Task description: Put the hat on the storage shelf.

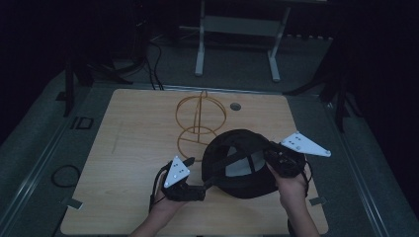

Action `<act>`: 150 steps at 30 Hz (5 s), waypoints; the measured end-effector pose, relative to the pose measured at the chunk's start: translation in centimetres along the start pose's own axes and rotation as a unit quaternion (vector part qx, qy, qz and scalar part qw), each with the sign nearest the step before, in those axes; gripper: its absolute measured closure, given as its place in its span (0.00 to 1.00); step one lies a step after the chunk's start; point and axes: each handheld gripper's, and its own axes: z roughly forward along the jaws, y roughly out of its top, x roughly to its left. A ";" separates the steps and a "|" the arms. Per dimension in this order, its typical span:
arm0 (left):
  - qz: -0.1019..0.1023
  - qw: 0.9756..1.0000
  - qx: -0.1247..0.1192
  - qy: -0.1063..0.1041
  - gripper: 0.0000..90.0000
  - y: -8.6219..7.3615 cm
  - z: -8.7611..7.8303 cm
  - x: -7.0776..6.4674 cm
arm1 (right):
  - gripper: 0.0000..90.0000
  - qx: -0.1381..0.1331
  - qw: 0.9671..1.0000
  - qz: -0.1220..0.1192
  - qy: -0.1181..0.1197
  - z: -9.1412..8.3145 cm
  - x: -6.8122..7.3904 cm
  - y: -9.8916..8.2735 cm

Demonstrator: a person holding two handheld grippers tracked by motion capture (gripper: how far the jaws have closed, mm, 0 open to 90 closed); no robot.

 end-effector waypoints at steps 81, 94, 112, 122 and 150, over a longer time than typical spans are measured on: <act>0.110 0.990 -0.088 -0.027 0.99 9.5 -4.2 -0.7 | 0.47 0.018 0.990 -0.044 0.133 -8.5 -1.4 -5.0; 0.152 0.968 -0.107 -0.170 0.99 9.5 -5.6 2.1 | 0.53 0.020 0.977 -0.096 0.191 -6.2 0.3 -2.3; 0.145 0.947 -0.103 -0.267 0.99 10.8 -4.0 1.0 | 0.49 -0.003 0.951 -0.164 0.262 -5.0 3.0 -0.3; 0.135 0.948 -0.114 -0.265 0.99 11.1 -3.4 0.4 | 0.75 -0.006 0.949 -0.178 0.261 -4.8 3.4 -0.5; 0.132 0.975 -0.069 -0.163 0.54 10.9 -2.7 1.3 | 0.98 -0.038 0.957 -0.140 0.253 -5.9 1.4 -0.3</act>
